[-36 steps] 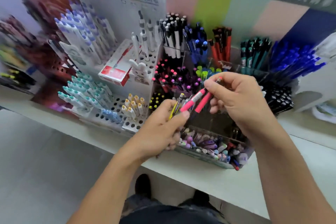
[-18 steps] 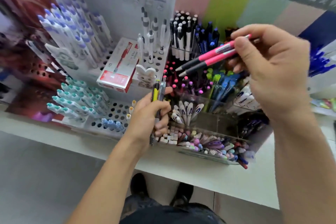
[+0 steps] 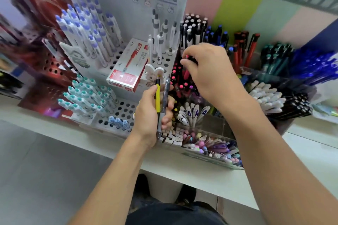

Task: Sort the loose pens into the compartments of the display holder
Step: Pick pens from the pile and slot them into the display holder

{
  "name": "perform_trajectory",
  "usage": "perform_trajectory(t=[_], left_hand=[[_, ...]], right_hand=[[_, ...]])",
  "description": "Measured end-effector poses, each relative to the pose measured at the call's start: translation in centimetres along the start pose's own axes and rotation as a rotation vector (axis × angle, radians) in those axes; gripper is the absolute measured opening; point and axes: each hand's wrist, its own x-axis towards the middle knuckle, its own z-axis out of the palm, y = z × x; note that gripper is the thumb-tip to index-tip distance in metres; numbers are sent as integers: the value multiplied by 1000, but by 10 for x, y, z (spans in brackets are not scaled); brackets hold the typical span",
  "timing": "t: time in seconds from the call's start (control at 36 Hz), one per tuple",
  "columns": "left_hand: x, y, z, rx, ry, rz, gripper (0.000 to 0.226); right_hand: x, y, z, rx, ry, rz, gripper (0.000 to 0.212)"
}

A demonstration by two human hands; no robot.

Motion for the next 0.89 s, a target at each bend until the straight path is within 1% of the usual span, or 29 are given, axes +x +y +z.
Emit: perform_trajectory(t=[0.06,0.11,0.17,0.19,0.28,0.33,0.39,0.44,0.47,0.5,0.56,0.61,0.67,0.72,0.83,0.89], left_hand=[[0,1,-2,-14,2,-1,38],[-2,2,-4,6,8,11,28],[-2,3,-6,116,53,49,13],[-1,2,-7,231,88,85,7],[3,-4,-7,618,201,277,21],[5,-6,-5,738,259,371,29],[7,-6,-3,791,304,425,36],[10,-6,0,807,332,458,43],[11,-5,3,803,345,471,47],[12,-5,6,795,361,480,51],[13,-6,10,767,399,503,54],[14,-8,11,733,419,518,44],[14,-10,10,694,409,496,29],[14,-12,7,635,378,467,20],[15,-11,3,588,347,453,21],[14,-10,2,600,342,477,20]], right_hand=[[2,3,-2,-52,-48,47,26],[-1,10,-3,-97,-106,105,28],[-8,18,-1,-78,-112,143,27],[-11,20,1,-50,-90,143,26],[-17,16,9,125,-43,101,23],[-18,13,15,210,-51,85,29],[-18,15,19,213,-75,65,34],[-21,20,19,170,-91,45,43],[-25,23,18,174,-68,48,46],[-28,25,16,203,-18,61,46],[-34,31,15,269,127,91,35],[-37,37,16,319,220,115,21],[-36,38,16,358,254,105,15],[-31,31,16,389,233,77,13],[-20,21,15,491,103,54,18],[-20,25,15,478,100,66,17]])
